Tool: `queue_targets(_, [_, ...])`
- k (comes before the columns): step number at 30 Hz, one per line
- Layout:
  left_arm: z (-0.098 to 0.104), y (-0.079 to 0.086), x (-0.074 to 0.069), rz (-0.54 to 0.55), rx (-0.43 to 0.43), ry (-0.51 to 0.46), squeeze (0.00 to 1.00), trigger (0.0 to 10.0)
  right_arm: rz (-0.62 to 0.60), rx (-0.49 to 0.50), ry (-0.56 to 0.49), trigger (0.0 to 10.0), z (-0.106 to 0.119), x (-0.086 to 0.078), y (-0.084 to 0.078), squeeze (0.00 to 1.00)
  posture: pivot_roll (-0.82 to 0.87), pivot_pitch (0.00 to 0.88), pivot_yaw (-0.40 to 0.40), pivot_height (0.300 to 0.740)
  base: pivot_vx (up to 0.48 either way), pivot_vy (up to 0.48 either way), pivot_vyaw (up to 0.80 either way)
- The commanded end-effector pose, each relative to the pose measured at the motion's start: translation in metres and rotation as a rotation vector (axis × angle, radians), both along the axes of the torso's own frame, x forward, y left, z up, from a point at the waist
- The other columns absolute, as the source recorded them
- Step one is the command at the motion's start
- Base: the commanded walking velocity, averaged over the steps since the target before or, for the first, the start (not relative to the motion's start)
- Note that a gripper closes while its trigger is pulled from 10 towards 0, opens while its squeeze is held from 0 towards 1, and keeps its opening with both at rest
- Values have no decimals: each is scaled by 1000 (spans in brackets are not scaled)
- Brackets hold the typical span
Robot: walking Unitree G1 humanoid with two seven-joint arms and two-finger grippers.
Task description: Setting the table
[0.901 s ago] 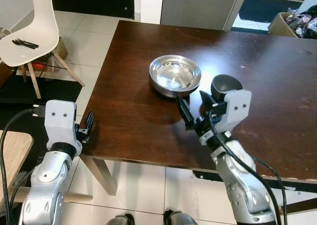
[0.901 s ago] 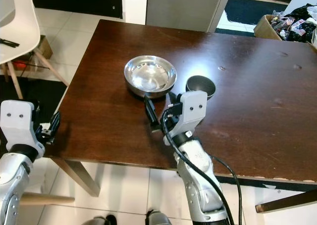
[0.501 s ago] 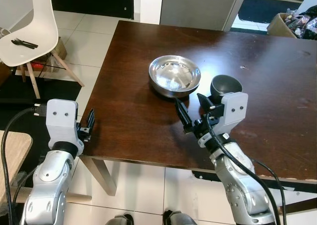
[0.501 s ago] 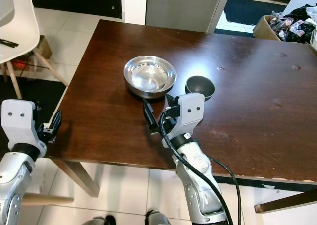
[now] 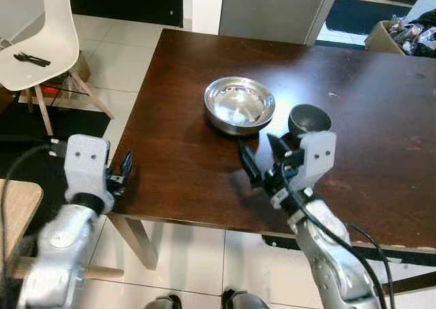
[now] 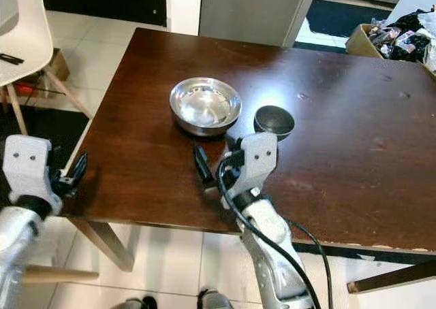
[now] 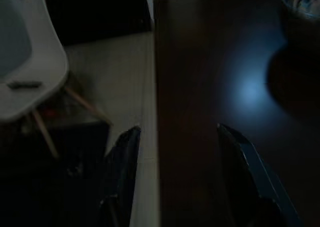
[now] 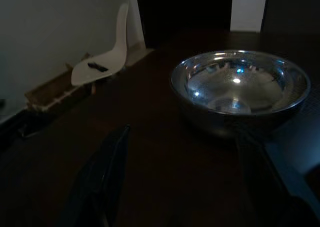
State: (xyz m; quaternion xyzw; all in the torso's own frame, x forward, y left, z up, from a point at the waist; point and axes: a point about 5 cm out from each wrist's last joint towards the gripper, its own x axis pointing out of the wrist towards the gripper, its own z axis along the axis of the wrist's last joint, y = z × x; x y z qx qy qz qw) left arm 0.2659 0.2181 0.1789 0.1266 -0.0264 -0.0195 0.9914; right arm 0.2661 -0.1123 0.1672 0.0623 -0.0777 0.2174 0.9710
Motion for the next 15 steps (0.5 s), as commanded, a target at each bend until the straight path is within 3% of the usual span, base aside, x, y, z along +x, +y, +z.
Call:
queue_targets(1, [-5, 0, 2, -32, -7, 22, 0, 10000, 2, -1, 0, 10000, 1, -2, -3, 0, -74, 86, 6, 740, 0, 0, 0])
queue_targets(7, [1, 0, 8, -60, -28, 23, 0, 10000, -15, -4, -7, 10000, 3, 0, -9, 0, -80, 85, 15, 740, 0, 0, 0])
queue_targets(15, [-4, -8, 3, -60, -73, 33, 0, 10000, -16, 9, -11, 10000, 6, 2, -7, 0, -74, 82, 4, 740, 0, 0, 0])
